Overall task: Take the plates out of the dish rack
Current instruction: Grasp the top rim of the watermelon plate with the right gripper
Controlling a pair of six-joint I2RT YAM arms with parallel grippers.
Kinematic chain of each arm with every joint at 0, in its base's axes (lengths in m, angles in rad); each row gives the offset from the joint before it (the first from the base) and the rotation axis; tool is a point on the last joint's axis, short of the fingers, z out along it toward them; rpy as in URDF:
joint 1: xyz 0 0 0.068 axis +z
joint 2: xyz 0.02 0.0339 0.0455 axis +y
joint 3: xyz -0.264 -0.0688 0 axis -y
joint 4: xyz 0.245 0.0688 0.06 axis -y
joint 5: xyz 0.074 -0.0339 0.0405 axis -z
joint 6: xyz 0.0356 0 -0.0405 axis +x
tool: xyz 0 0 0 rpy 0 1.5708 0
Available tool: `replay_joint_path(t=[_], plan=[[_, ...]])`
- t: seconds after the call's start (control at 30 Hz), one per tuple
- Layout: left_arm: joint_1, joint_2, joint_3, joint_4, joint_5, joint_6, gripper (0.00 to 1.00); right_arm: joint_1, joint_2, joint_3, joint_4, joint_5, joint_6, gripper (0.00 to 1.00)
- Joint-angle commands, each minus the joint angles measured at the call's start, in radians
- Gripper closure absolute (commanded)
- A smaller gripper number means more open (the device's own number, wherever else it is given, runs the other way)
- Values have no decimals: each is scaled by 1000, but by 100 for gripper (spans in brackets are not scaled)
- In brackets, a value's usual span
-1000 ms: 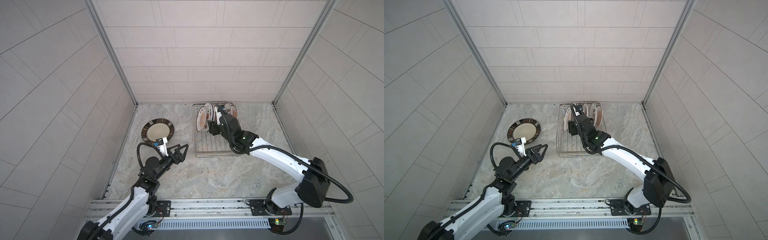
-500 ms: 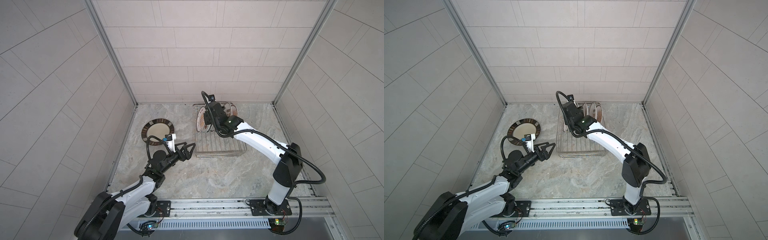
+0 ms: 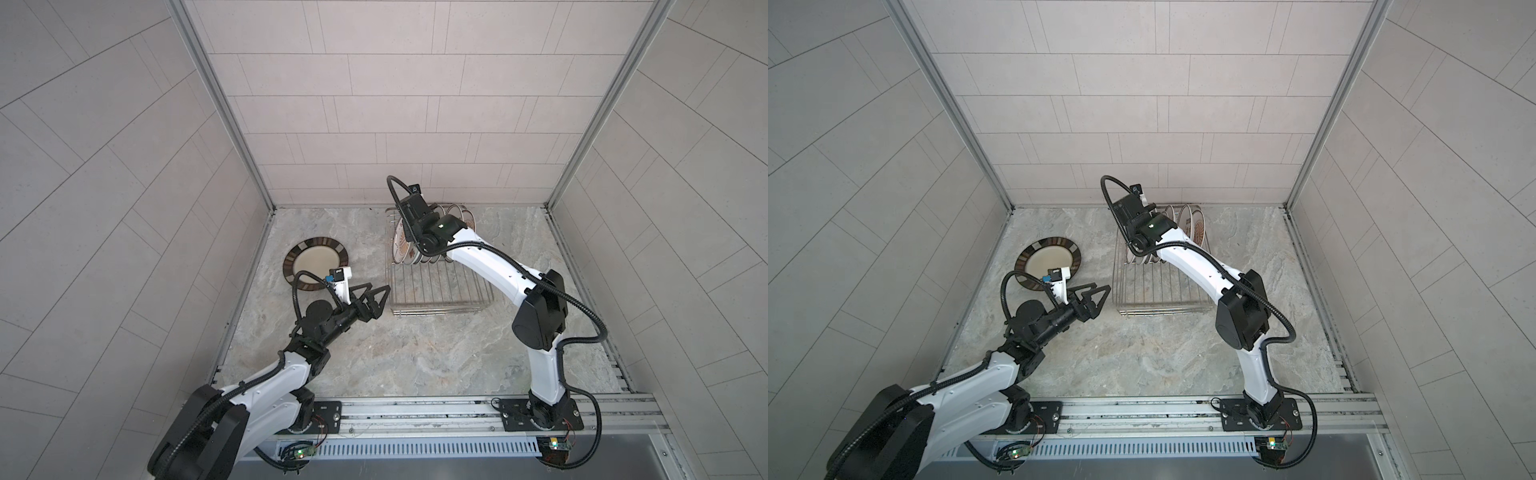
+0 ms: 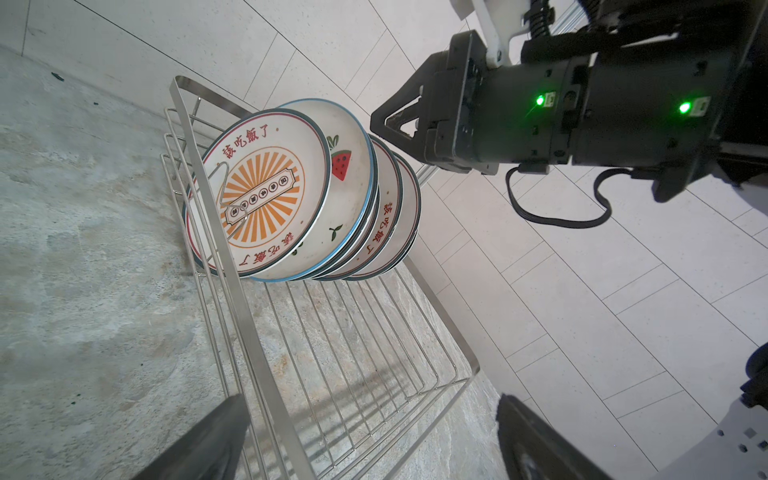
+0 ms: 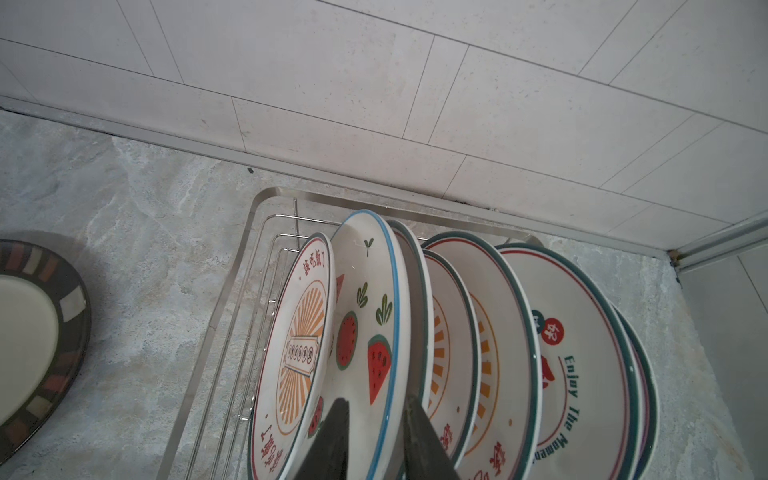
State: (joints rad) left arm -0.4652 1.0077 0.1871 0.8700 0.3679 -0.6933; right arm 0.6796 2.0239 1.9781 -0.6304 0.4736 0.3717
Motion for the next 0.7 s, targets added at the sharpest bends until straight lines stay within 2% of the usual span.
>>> replay_joint_path(t=[0.0,0.5,0.67], plan=[[-3,-21,24,4,-13,27,1,-6,22,33,-53,47,16,75],[-3,-23,22,-6,-35,39,1,-5,118,137,-133,131,39,80],[-3,-24,21,-5,-34,38,1,-10,153,163,-131,106,50,80]])
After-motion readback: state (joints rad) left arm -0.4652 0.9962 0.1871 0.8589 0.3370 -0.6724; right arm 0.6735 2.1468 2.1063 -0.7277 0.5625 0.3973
